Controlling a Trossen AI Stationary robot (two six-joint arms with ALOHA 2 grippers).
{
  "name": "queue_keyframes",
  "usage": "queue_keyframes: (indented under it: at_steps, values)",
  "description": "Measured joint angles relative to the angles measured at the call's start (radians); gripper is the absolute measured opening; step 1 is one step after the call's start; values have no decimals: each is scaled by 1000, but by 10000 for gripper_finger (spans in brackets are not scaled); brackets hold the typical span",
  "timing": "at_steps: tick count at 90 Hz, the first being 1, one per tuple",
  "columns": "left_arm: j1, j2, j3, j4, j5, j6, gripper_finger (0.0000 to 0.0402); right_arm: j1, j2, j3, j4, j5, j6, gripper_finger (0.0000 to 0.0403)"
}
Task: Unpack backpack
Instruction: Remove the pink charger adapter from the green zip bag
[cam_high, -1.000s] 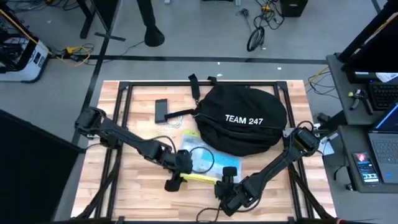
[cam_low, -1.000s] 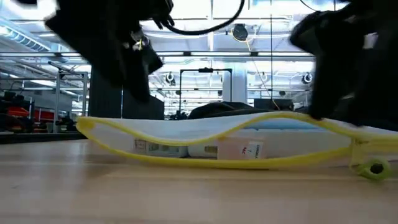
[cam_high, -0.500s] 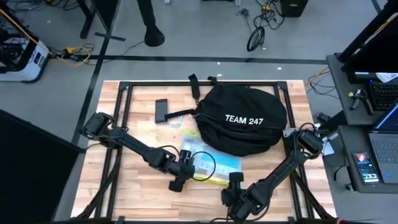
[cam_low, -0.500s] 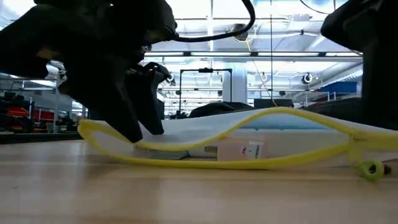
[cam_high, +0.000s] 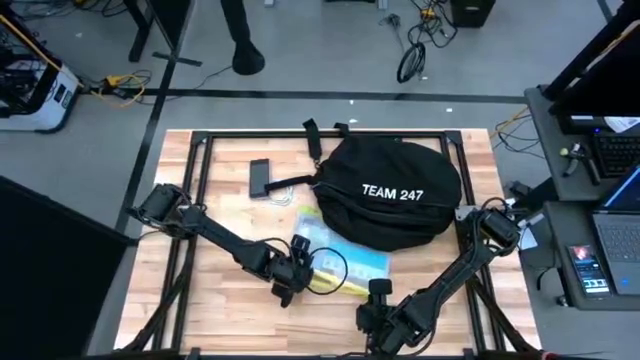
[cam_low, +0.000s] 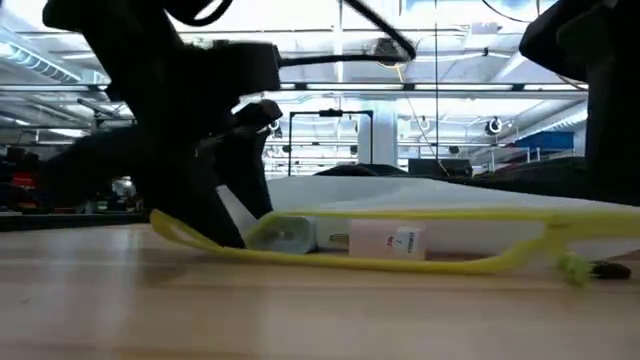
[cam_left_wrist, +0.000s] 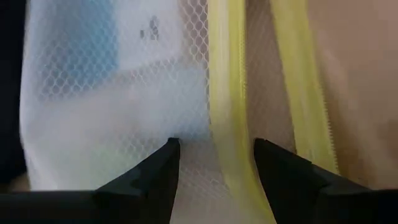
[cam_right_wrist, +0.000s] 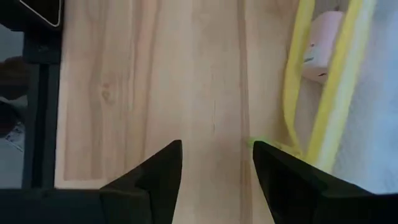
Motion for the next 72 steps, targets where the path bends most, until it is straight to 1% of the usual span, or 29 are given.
queue_keyframes:
  at_steps: [8,14,20,29,34,38,44,53,60,72]
  values:
    - [1,10,0,-4,-24,3,186,0,0,0,4,0,2,183]
    - [-1,12,0,-4,-47,-37,165,0,0,0,5,0,14,183]
    - [1,13,7,-7,-54,-91,124,0,0,0,6,0,29,183]
    - [2,10,41,-35,-51,-122,38,0,-2,0,-1,1,59,183]
    - [2,8,76,-50,-41,-123,14,0,-7,0,-8,5,80,183]
    - [2,6,106,-56,-37,-124,11,0,-13,1,-3,8,100,183]
    - [9,5,163,-108,-12,-123,6,-6,-23,1,9,10,135,183]
    - [36,5,241,-170,63,-143,2,-11,-44,1,50,32,193,183]
    - [66,4,278,-192,139,-163,1,-16,-53,2,106,85,243,183]
    - [102,4,319,-244,242,-171,1,-35,-40,2,183,208,327,183]
